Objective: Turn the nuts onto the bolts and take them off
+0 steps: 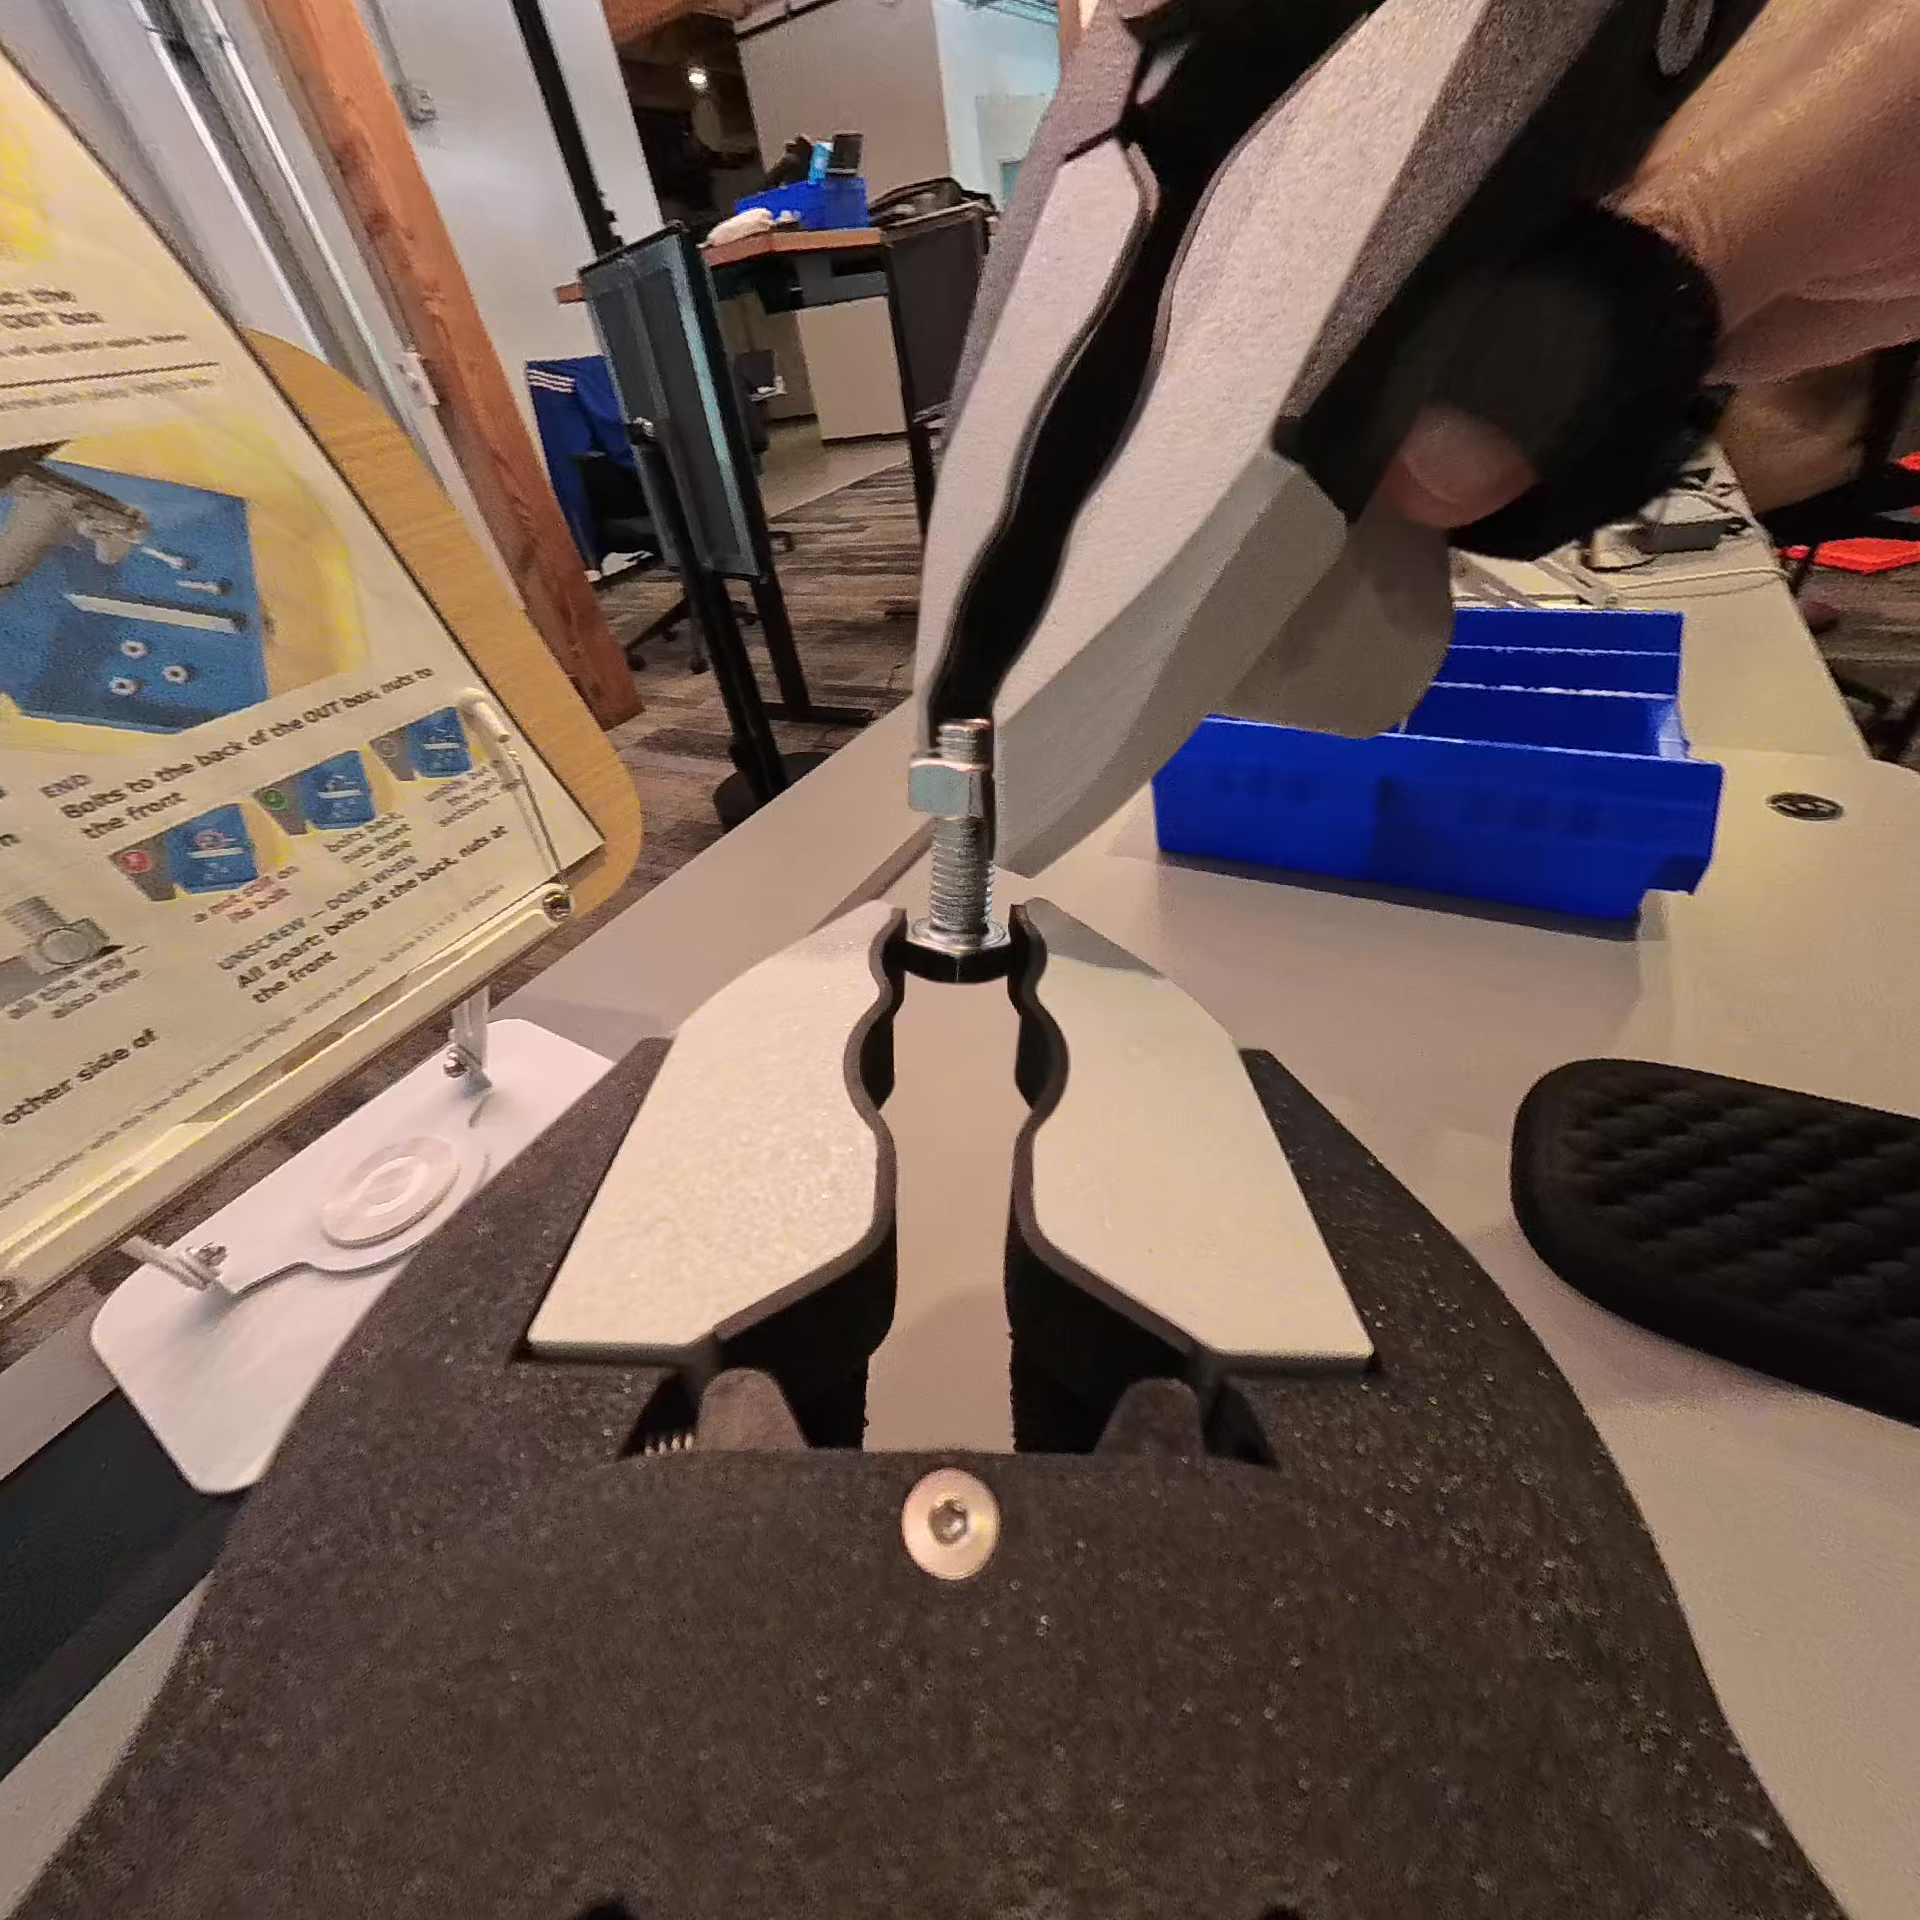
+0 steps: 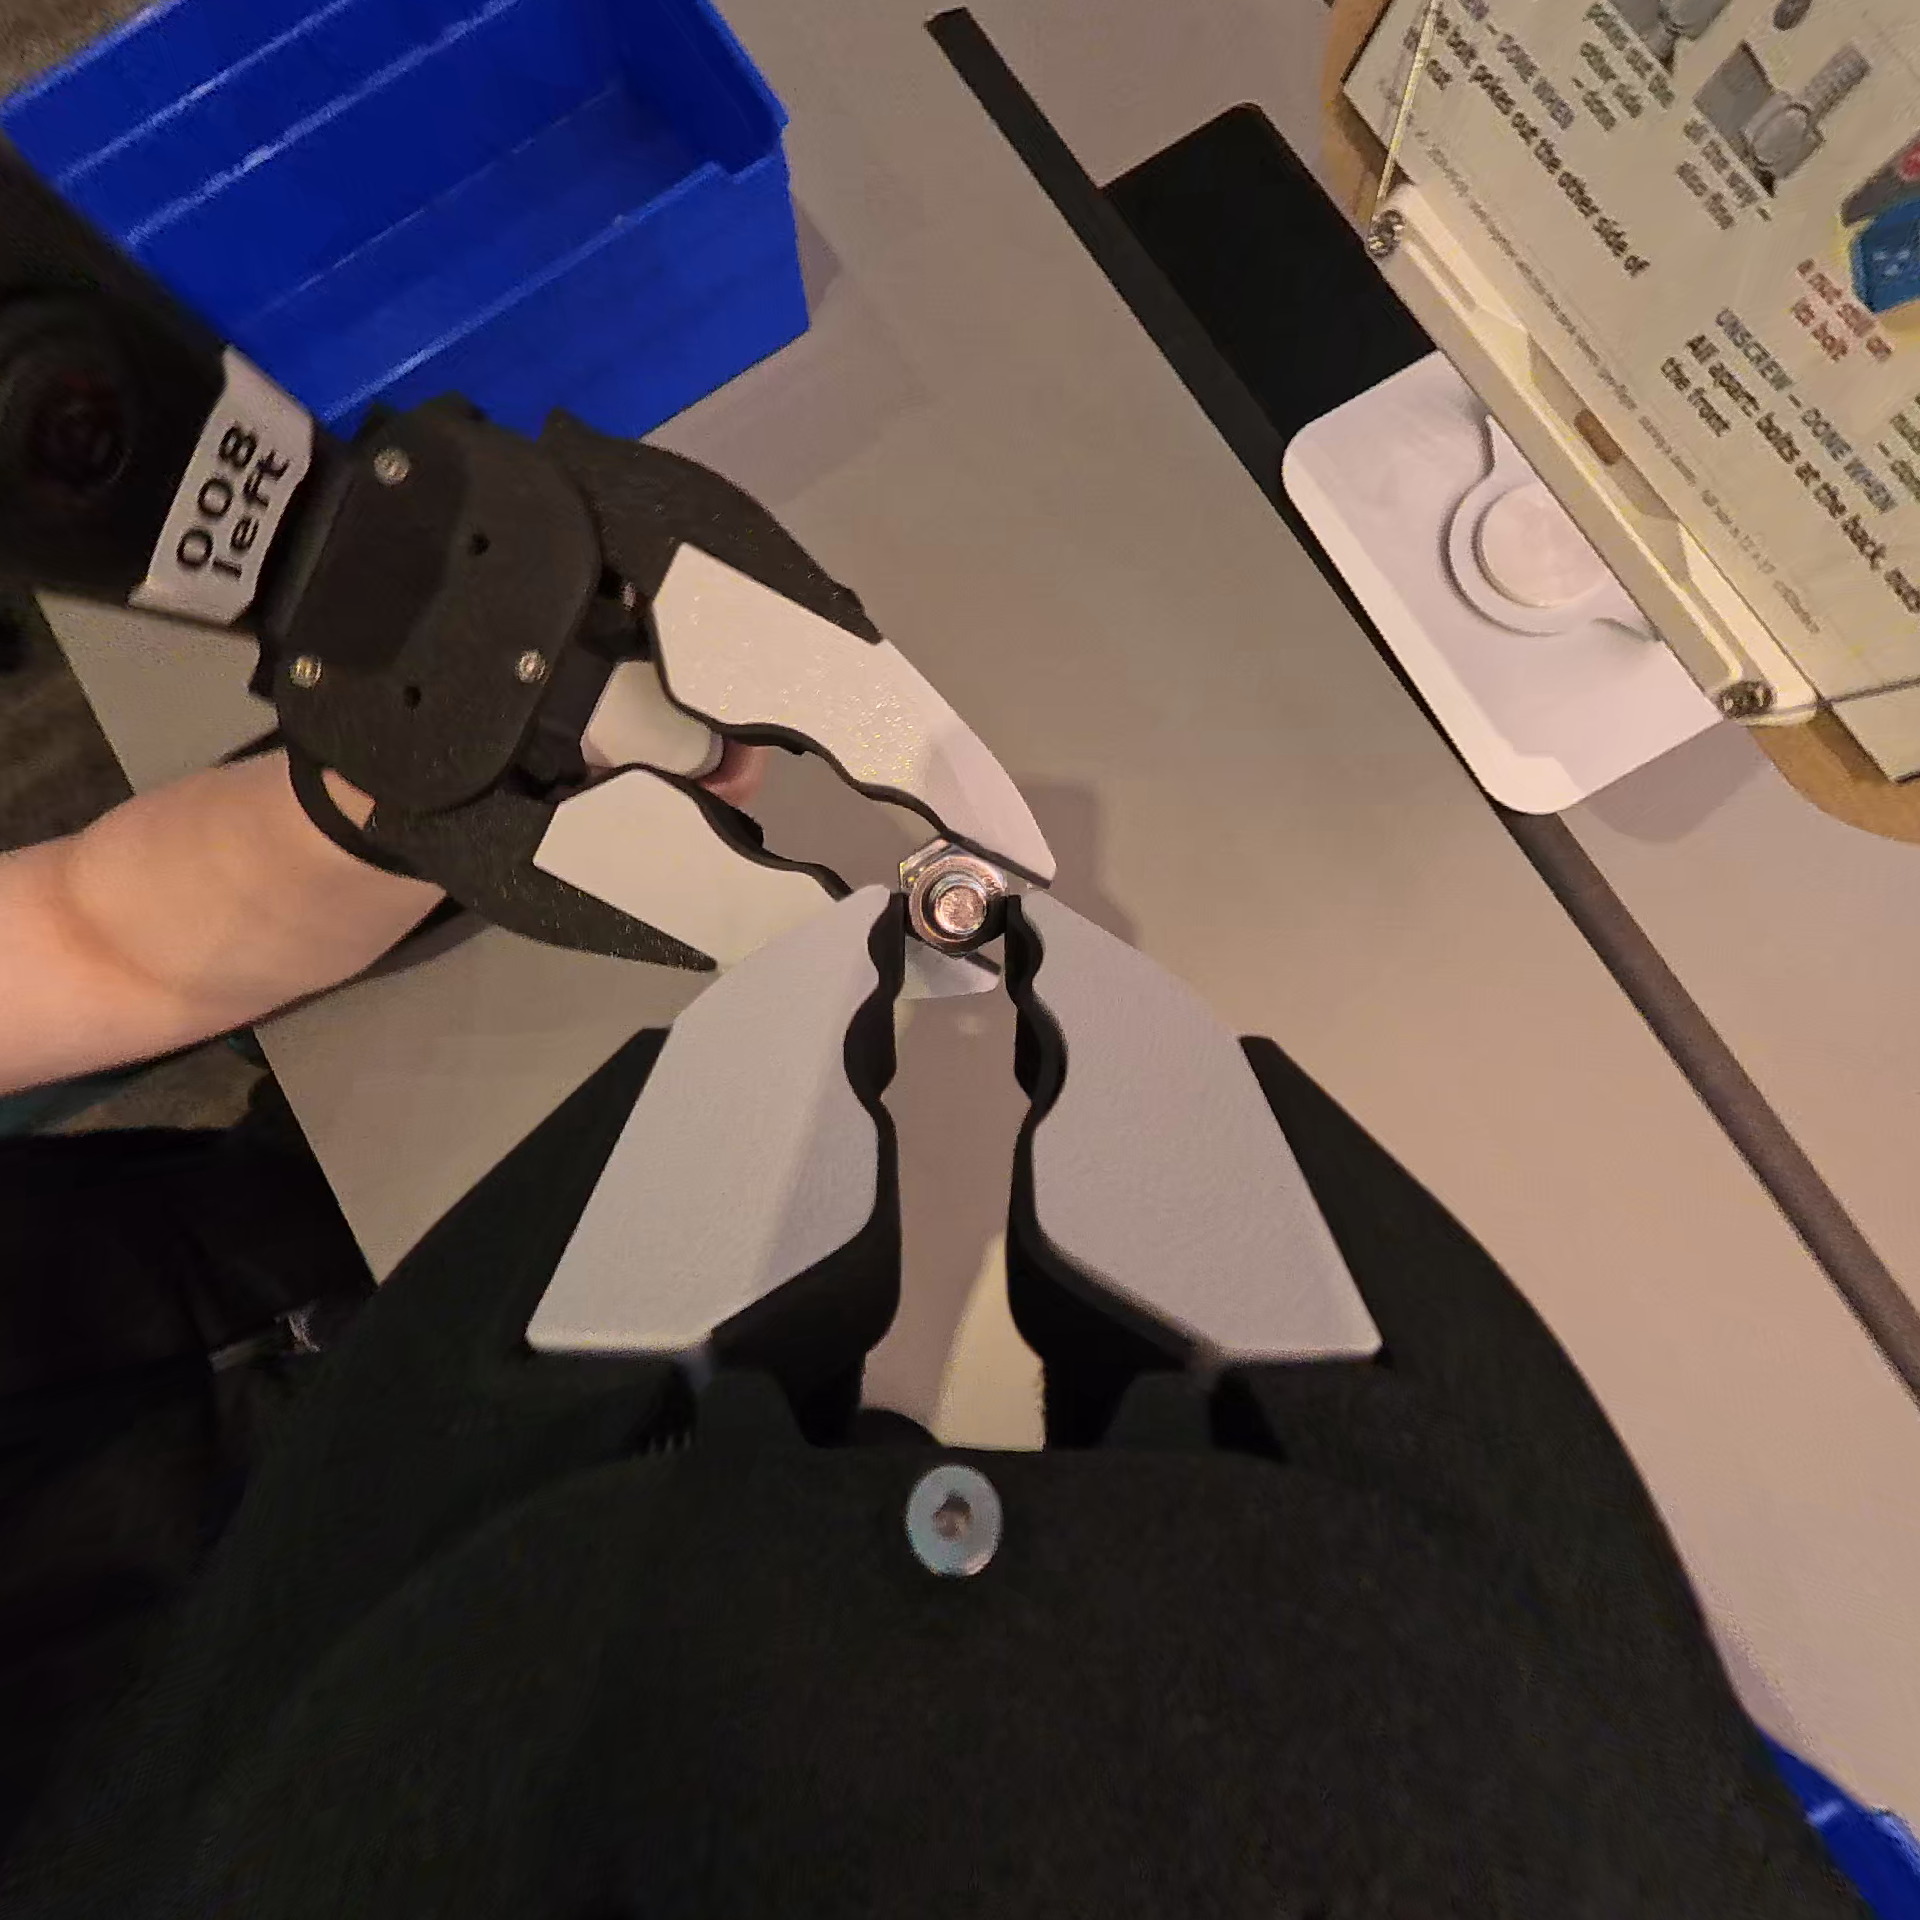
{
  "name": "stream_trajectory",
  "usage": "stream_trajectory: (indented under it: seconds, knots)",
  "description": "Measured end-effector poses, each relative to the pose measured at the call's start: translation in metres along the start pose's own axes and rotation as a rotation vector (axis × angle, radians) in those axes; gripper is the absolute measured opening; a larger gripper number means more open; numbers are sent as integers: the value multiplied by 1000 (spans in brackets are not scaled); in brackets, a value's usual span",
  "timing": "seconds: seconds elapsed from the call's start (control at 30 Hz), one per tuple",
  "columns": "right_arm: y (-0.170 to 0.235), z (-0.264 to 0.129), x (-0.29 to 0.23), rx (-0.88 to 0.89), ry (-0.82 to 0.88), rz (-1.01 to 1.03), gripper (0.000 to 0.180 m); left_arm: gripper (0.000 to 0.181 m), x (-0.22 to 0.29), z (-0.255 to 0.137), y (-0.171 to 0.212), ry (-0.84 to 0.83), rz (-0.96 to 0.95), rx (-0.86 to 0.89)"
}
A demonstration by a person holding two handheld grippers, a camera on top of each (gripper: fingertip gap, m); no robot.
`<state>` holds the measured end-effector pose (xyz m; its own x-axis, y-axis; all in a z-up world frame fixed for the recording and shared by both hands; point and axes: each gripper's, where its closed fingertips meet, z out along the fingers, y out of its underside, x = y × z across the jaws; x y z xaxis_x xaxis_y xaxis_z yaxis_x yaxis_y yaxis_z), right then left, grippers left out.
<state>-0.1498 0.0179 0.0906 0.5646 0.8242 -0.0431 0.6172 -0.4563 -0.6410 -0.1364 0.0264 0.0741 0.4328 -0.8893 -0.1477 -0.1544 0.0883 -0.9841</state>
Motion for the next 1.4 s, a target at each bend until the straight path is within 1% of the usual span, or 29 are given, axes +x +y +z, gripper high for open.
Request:
stream_trajectory:
  seconds: [0.1, 0.17, 0.23, 0.37, 0.4, 0.5, 0.53, 0.57, 0.6, 0.63, 0.7, 0.77, 0.87, 0.9, 0.93, 1.03, 1.1, 1.23, 1.4]
  knots:
    - [5, -2, -5, -20, -36, -190, 18, 18, 12, -3, 1, 104, 1, -9]
    - [11, -5, -13, -35, -85, -353, 18, 18, 25, -7, 1, 219, -20, -9]
    - [16, -10, -24, -8, -144, -519, 17, 18, 41, -14, -2, 363, -69, -3]
    - [28, -19, -44, 12, -271, -695, 18, 18, 67, -27, -3, 575, -117, -5]
    - [31, -19, -47, 2, -287, -709, 18, 18, 69, -27, -1, 582, -108, -17]
    - [37, -15, -43, -48, -265, -703, 18, 18, 67, -22, 4, 543, -71, -43]
    - [37, -14, -42, -49, -257, -691, 18, 18, 66, -20, 4, 532, -75, -37]
    - [36, -13, -41, -40, -247, -668, 23, 18, 64, -19, 2, 522, -83, -24]
    - [34, -13, -40, -25, -241, -640, 33, 18, 62, -19, 0, 513, -90, -12]
    - [30, -13, -37, -7, -218, -604, 39, 18, 58, -18, -2, 490, -93, -1]
    - [16, -14, -28, 57, -150, -510, 51, 18, 44, -15, -4, 398, -97, 17]
    - [2, -16, -17, 118, -68, -349, 55, 18, 29, -12, -5, 291, -91, 22]
    - [-5, -18, 0, 114, 51, -92, 52, 18, 6, -8, -4, 112, -62, 20]
    - [-5, -17, 3, 107, 65, -17, 52, 18, -1, -7, -4, 58, -56, 20]
    - [-6, -16, 2, 104, 53, 40, 52, 18, -5, -7, -5, 17, -49, 21]
    - [-10, -11, 1, 94, 26, 171, 54, 18, -8, -6, -5, -21, -53, 17]
    - [-12, -9, 9, 84, 59, 217, 54, 18, -9, -4, -3, -41, -43, 6]
    - [-18, -8, 15, 78, 84, 241, 35, 18, -13, -2, 1, -83, -28, -19]
    - [-12, -3, 18, -2, 126, 233, 31, 18, -19, 0, 7, -144, 7, -56]
